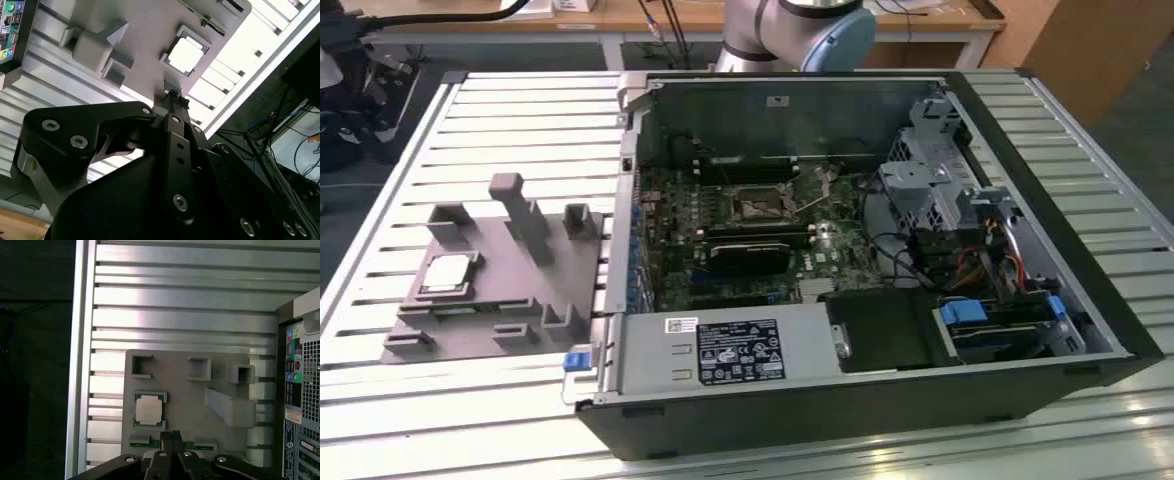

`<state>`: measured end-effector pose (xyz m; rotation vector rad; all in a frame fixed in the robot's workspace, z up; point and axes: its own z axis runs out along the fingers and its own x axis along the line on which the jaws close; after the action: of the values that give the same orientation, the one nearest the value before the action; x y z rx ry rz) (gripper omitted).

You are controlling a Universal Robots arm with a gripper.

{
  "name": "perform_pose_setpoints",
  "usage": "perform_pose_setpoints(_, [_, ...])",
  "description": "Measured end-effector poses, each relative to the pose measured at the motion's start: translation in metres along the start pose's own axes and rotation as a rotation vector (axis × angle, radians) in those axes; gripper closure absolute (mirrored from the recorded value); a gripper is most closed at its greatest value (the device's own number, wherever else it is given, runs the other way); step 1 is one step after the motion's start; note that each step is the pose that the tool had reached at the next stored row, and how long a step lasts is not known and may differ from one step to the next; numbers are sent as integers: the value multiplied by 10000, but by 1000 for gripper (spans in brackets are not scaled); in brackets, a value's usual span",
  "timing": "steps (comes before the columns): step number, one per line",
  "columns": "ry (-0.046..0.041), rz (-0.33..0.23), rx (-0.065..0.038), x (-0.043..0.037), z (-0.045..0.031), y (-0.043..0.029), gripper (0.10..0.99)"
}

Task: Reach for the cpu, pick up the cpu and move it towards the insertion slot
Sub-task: 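Reach for the cpu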

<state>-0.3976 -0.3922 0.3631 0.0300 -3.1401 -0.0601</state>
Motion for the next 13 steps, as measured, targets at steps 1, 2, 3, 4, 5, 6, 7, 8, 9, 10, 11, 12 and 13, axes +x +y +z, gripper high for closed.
perform_pose_setpoints(1, [0,0,0,0,0,0,980])
perform_pose_setpoints(2, [0,0,0,0,0,0,980])
perform_pose_setpoints(3, [0,0,0,0,0,0,980])
perform_pose_setpoints(4, [0,0,0,0,0,0,980])
perform_pose_setpoints(5, [0,0,0,0,0,0,980])
perform_pose_setpoints(6, [1,0,0,0,0,0,980])
perform_pose_setpoints(7, [1,0,0,1,0,0,980])
perform_pose_setpoints(8, [0,-1,0,2,0,0,980])
perform_pose_setpoints(9, [-6,2,0,15,1,1,980])
perform_pose_setpoints(10, [-21,1,1,29,1,1,980])
perform_pose_setpoints(11, [-24,0,0,37,2,1,980])
perform_pose_setpoints(12, [-25,-1,1,49,5,-1,980])
perform_pose_setpoints(13, [-26,-1,1,67,8,-4,980])
